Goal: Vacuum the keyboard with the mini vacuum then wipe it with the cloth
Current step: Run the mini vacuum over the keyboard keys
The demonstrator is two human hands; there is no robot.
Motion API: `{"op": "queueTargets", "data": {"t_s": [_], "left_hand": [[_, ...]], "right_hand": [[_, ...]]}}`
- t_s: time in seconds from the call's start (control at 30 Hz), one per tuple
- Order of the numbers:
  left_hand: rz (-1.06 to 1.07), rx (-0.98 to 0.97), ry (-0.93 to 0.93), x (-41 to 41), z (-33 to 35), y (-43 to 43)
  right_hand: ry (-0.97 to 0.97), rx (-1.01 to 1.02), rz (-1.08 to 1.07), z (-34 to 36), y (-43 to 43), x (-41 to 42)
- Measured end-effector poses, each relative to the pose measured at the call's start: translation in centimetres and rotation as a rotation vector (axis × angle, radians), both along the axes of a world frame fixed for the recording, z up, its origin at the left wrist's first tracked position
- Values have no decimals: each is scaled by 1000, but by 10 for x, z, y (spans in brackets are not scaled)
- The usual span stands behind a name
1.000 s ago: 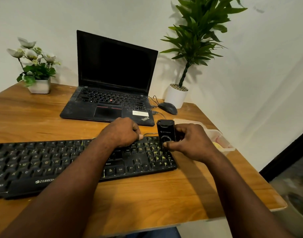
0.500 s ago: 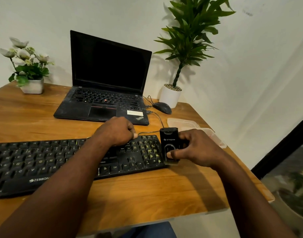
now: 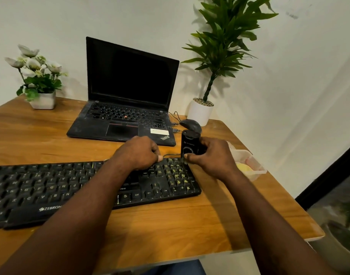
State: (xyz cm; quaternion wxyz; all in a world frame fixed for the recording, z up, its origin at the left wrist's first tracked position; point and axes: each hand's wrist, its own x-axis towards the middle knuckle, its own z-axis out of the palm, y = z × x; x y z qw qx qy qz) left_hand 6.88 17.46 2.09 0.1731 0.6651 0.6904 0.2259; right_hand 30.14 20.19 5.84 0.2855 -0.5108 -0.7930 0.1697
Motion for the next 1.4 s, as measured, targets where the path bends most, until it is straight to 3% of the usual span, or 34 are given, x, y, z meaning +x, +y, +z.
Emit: {"op": "queueTargets", "data": {"t_s": [0.1,0.47,0.6,0.73,0.97,1.4], "left_hand": [[8,-8,-10,0,-1,1],[16,-17,-14,1,0,0],[14,-10,-8,1,0,0],[11,-14,-3,1,0,0],[14,-22,-14,1,0,0],[41,-31,-7,2,3,-3]], "right_hand": [[36,80,-16,-3,3,-6],[-159,-400,254,35,-27,49],[-40,-177,32,24,-14,37],[-101,46,-63,11,4,7],[-114,17,-38,8,14,-15],[-73,-160,-89,-3,-65,55]]}}
